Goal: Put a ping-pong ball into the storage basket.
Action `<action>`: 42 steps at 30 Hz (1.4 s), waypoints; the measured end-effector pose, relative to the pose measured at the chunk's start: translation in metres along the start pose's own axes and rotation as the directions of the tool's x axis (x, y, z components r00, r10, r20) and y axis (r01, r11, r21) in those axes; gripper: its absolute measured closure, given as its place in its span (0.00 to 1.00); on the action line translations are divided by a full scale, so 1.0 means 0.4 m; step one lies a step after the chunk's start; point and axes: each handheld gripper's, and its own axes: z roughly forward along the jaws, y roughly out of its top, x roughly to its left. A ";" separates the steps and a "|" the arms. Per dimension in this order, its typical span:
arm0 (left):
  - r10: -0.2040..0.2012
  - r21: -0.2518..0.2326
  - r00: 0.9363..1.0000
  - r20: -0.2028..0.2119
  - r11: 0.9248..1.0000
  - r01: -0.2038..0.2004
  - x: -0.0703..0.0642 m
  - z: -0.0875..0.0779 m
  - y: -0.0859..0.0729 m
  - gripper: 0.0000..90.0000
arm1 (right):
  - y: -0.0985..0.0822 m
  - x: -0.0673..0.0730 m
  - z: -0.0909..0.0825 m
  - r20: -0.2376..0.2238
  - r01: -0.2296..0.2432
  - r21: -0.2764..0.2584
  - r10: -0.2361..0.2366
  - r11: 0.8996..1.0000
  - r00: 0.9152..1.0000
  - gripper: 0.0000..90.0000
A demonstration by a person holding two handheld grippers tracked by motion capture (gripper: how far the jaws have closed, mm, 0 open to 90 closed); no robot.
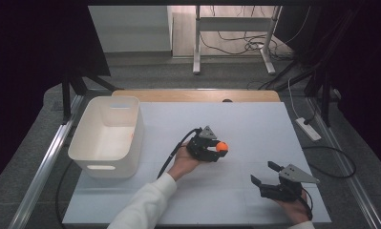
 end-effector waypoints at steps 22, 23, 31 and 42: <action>-0.022 -0.052 0.999 -0.047 0.998 0.019 0.014 -0.109 -0.023 0.57 | -0.001 -0.001 0.007 0.004 0.002 0.009 -0.002 1.000 1.000 0.16; -0.025 -0.061 0.998 -0.049 0.998 0.022 0.014 -0.115 -0.023 0.57 | 0.000 -0.001 0.007 0.004 0.002 0.010 -0.002 1.000 1.000 0.16; -0.035 -0.089 0.998 -0.060 0.996 0.029 0.019 -0.154 -0.025 0.57 | 0.000 -0.001 0.008 0.001 0.002 0.009 -0.002 1.000 1.000 0.16; -0.056 -0.118 0.995 -0.084 0.992 0.045 0.026 -0.198 -0.029 0.57 | 0.000 0.001 0.010 0.001 0.005 0.012 -0.005 1.000 1.000 0.16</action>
